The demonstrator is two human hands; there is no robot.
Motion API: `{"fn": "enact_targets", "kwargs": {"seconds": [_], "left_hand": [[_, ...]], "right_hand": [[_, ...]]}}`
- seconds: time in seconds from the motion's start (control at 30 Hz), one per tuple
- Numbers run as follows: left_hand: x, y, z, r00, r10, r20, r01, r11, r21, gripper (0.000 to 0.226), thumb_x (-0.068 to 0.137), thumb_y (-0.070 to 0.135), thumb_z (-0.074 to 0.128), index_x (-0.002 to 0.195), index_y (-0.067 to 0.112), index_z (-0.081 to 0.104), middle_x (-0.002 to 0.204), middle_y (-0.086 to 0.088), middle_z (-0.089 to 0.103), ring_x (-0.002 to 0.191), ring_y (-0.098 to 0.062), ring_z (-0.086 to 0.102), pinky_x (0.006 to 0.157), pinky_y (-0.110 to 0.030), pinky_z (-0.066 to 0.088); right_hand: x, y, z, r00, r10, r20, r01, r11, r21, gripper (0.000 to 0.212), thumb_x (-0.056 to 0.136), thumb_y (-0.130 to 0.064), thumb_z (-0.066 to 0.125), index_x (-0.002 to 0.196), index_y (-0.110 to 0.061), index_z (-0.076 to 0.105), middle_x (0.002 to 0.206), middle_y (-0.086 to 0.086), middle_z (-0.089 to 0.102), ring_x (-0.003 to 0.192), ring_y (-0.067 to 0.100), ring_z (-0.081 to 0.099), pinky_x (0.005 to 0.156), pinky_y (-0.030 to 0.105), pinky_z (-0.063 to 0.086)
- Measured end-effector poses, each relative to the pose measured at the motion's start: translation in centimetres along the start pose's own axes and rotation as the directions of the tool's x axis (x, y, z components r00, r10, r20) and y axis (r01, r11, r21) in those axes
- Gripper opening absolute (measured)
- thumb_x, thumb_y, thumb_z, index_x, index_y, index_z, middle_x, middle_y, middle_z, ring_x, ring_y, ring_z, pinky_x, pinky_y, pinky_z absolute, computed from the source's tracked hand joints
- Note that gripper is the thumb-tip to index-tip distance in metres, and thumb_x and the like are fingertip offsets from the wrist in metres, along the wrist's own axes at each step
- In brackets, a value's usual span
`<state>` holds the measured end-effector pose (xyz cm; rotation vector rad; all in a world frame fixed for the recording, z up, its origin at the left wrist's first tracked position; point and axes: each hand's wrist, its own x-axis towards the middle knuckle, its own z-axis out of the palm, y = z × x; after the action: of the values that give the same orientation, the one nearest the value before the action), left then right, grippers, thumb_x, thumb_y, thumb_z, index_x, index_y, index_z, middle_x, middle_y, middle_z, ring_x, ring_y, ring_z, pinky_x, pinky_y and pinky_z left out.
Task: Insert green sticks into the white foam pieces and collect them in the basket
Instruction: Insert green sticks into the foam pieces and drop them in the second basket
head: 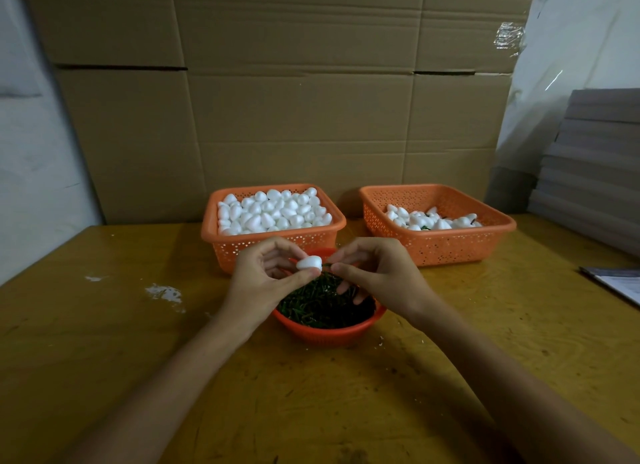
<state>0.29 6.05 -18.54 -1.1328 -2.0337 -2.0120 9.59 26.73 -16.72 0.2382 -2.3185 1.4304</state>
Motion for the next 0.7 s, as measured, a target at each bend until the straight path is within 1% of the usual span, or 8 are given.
{"fn": "enact_targets", "kwargs": {"seconds": [0.17, 0.3, 0.43, 0.53, 0.6, 0.7], "left_hand": [[0.0, 0.0, -0.1, 1.000, 0.011, 0.010, -0.011, 1.000, 0.014, 0.028, 0.073, 0.026, 0.093, 0.092, 0.029, 0.073, 0.103, 0.001, 0.079, 0.093, -0.019, 0.076, 0.076, -0.028, 0.059], [-0.1, 0.0, -0.1, 0.999, 0.029, 0.017, -0.030, 0.999, 0.029, 0.028, 0.072, 0.026, 0.093, 0.092, 0.028, 0.074, 0.102, 0.001, 0.080, 0.093, -0.020, 0.077, 0.076, -0.030, 0.060], [-0.2, 0.0, 0.0, 0.999, 0.031, 0.013, -0.031, 0.999, 0.039, 0.027, 0.071, 0.026, 0.093, 0.091, 0.027, 0.074, 0.101, 0.001, 0.080, 0.092, -0.020, 0.077, 0.076, -0.030, 0.059], [-0.1, -0.1, 0.0, 0.999, 0.035, 0.012, -0.035, 0.998, 0.051, 0.028, 0.072, 0.023, 0.093, 0.092, 0.023, 0.074, 0.100, 0.001, 0.080, 0.091, -0.020, 0.077, 0.076, -0.032, 0.059], [-0.1, -0.1, 0.1, 0.999, 0.034, 0.014, -0.035, 0.998, 0.047, 0.030, 0.072, 0.023, 0.093, 0.095, 0.023, 0.074, 0.102, 0.002, 0.080, 0.092, -0.020, 0.077, 0.076, -0.033, 0.058], [-0.2, 0.2, 0.3, 0.999, 0.048, -0.001, -0.047, 0.998, 0.045, 0.042, 0.069, 0.031, 0.093, 0.106, 0.032, 0.071, 0.110, 0.006, 0.077, 0.094, -0.018, 0.077, 0.074, -0.028, 0.060]], "right_hand": [[-0.2, -0.1, 0.4, 0.999, -0.043, 0.003, 0.043, 0.997, -0.068, 0.014, 0.093, -0.014, 0.078, 0.098, -0.015, 0.066, 0.089, 0.002, 0.080, 0.070, 0.021, 0.078, 0.052, 0.033, 0.060], [-0.3, -0.5, 0.5, 0.999, -0.041, 0.019, 0.043, 0.991, -0.125, 0.014, 0.093, -0.015, 0.079, 0.098, -0.016, 0.065, 0.089, 0.000, 0.080, 0.069, 0.019, 0.078, 0.054, 0.037, 0.062], [-0.4, -0.7, 0.5, 1.000, -0.024, 0.019, 0.027, 0.990, -0.140, 0.016, 0.092, -0.015, 0.079, 0.098, -0.013, 0.064, 0.089, 0.002, 0.080, 0.068, 0.020, 0.078, 0.056, 0.043, 0.064], [-0.5, -0.9, 0.5, 1.000, -0.018, 0.020, 0.021, 0.987, -0.156, 0.016, 0.092, -0.014, 0.079, 0.098, -0.014, 0.064, 0.088, 0.002, 0.079, 0.068, 0.019, 0.077, 0.056, 0.046, 0.064], [-0.6, -1.0, 0.5, 1.000, -0.015, 0.017, 0.018, 0.988, -0.152, 0.016, 0.092, -0.014, 0.079, 0.098, -0.014, 0.064, 0.088, 0.002, 0.079, 0.068, 0.020, 0.077, 0.057, 0.046, 0.064], [-0.5, -1.5, 0.1, 1.000, -0.024, 0.008, 0.025, 0.991, -0.130, 0.014, 0.093, -0.013, 0.078, 0.100, -0.012, 0.065, 0.089, 0.003, 0.079, 0.071, 0.022, 0.078, 0.056, 0.043, 0.064]]}}
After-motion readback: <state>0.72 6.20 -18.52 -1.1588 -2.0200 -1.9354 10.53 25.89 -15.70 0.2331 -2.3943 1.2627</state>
